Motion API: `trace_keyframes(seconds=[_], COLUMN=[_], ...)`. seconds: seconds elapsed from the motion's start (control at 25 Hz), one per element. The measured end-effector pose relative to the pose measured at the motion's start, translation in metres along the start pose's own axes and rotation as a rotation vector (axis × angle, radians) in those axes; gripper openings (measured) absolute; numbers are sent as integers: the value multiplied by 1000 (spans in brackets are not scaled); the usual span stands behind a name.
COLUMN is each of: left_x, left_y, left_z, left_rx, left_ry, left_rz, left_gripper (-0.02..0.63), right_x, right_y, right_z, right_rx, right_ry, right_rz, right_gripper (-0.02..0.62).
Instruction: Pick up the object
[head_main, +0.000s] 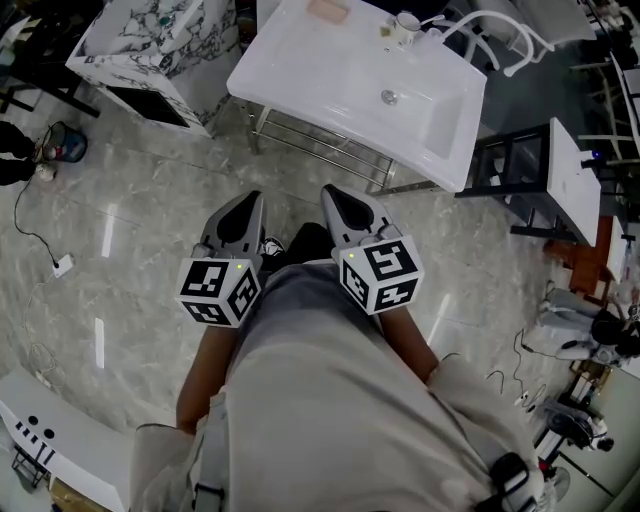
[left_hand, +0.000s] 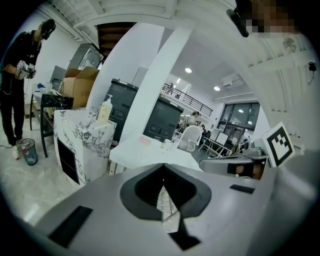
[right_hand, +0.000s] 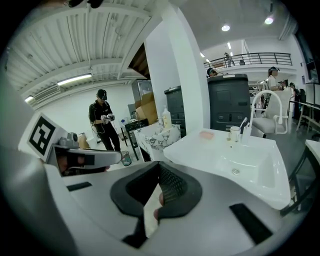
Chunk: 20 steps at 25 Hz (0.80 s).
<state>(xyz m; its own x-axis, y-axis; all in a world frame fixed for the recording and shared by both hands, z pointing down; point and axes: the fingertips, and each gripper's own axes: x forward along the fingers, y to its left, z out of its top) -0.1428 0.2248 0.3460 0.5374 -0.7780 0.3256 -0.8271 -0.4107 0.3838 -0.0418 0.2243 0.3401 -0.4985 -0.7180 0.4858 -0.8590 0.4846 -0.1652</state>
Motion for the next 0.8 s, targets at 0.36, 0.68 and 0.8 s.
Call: trace_keyframes(seconds=[0.36,0.68,0.8], left_x=[33,81,105], left_y=[3,9,13], left_z=[14,39,47], left_rx=[22,42,58], left_ry=[23,40,61], left_rz=[-33,-55,-48], left_gripper=[5,5,5], right_x=[11,39,52], right_y=[-35,-74,-92], right_z=[19,45,54], right_rx=[33,58,68], right_ry=[-31,-53,-52], right_rz=[-57,-76,-82], right_gripper=[11,11,11])
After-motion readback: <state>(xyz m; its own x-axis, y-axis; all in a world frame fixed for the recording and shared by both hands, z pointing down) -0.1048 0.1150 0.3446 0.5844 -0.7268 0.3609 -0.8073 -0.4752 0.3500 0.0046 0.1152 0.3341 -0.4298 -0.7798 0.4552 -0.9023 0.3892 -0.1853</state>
